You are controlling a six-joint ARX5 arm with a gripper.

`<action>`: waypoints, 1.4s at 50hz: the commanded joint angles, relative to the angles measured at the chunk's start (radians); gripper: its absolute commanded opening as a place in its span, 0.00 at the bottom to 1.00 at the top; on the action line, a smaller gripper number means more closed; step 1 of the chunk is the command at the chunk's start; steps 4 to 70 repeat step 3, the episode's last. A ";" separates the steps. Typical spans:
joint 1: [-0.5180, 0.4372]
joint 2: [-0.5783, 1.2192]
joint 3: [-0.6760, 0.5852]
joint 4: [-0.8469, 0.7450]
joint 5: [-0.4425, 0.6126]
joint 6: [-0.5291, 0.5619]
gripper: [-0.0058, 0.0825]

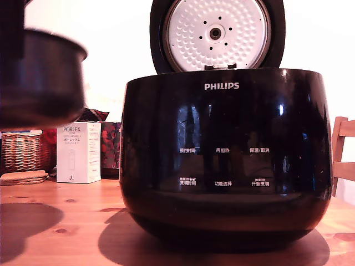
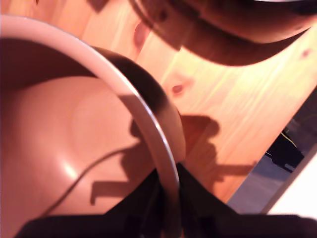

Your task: Pick up the metallic pot next to the rice cooker

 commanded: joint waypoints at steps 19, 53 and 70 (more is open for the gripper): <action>-0.002 -0.023 0.030 0.010 -0.010 -0.005 0.04; -0.002 -0.023 0.030 0.010 -0.010 -0.005 0.04; -0.002 -0.023 0.030 0.010 -0.010 -0.005 0.04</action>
